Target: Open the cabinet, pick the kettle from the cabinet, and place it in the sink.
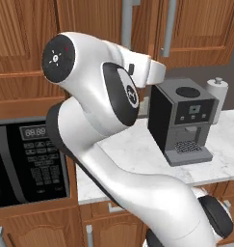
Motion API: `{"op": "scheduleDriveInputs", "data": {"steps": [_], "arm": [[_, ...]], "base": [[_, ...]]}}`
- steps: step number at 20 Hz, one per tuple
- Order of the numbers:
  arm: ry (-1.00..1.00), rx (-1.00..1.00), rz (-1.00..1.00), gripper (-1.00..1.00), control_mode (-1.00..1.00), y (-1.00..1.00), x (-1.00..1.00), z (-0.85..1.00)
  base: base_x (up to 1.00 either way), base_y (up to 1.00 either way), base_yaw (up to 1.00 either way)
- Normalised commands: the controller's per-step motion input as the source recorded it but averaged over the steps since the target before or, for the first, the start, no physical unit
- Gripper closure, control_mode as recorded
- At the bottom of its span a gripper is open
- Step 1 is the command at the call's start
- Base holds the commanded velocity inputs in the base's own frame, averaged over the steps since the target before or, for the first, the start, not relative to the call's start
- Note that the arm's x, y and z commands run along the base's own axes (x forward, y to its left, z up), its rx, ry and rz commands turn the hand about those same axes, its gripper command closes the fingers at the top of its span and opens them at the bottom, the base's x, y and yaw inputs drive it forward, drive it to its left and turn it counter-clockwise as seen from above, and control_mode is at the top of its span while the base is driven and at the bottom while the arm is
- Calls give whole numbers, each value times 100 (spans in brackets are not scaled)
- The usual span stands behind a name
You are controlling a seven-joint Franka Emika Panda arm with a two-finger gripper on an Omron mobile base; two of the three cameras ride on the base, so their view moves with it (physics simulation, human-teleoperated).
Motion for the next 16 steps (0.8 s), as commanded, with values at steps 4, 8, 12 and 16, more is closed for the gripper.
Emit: {"op": "scheduleDriveInputs", "data": {"steps": [4, 8, 12, 16], "arm": [[-4, 30, 0, -100, -100, -35, -42, 0], [-5, 37, 0, -100, -100, -45, -31, 1], [-6, 39, 4, -100, -100, -54, -16, 0], [-6, 40, 9, -100, -100, -51, -5, 1]], "base": [[0, 0, 0], [0, 0, 0], [0, 0, 0], [0, 0, 0]]}}
